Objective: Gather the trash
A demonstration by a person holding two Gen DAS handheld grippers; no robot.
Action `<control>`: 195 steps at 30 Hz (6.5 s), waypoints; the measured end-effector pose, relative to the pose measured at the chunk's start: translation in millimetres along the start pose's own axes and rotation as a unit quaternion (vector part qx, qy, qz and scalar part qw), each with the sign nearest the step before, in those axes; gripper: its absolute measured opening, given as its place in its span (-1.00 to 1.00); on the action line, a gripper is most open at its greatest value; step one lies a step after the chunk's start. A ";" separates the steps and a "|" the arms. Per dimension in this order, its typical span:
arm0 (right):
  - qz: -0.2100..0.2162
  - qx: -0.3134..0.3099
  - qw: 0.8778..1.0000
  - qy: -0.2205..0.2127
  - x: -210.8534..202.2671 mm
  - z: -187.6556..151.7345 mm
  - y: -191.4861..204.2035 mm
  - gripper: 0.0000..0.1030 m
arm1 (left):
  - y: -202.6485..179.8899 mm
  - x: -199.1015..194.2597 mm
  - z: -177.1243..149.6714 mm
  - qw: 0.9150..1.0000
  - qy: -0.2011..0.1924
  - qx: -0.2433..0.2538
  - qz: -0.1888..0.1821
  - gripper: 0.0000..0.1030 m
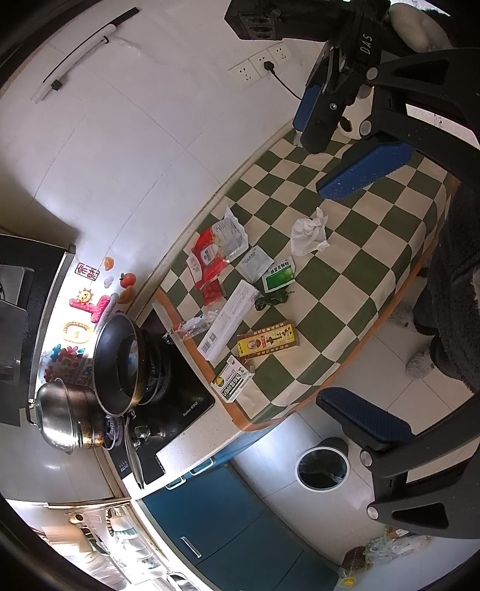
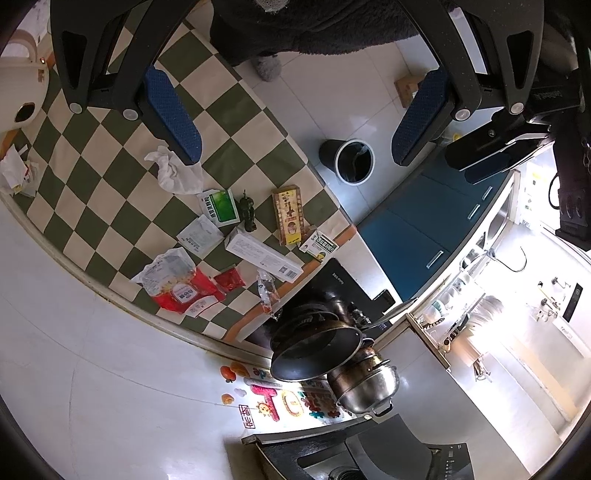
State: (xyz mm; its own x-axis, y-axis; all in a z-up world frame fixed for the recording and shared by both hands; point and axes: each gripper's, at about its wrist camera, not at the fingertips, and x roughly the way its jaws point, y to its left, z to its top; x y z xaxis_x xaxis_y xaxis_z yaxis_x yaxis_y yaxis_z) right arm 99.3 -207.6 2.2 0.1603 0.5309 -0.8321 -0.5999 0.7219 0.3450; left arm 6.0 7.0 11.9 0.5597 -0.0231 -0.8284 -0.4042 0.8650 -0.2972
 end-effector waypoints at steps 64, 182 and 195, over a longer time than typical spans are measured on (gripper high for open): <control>-0.036 0.054 0.998 -0.004 13.5 -5.7 4.7 1.00 | 4.4 22.4 -9.6 0.998 0.009 0.013 0.055 1.00; -0.081 -0.267 0.927 0.251 939.8 -152.9 351.6 1.00 | 752.6 387.5 -223.8 0.885 0.165 -0.307 0.309 0.85; -0.067 -0.260 0.938 0.220 772.8 -97.0 390.7 1.00 | 671.5 251.8 -182.7 0.889 0.143 -0.316 0.298 0.85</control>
State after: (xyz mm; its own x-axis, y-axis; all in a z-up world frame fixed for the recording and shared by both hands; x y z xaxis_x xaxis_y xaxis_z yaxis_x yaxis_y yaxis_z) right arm -87.2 441.7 -548.2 -0.0083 0.1333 -0.9910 -0.9168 0.3948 0.0607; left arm -256.7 490.5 -483.0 -0.0610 0.1401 -0.9883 -0.9441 0.3133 0.1026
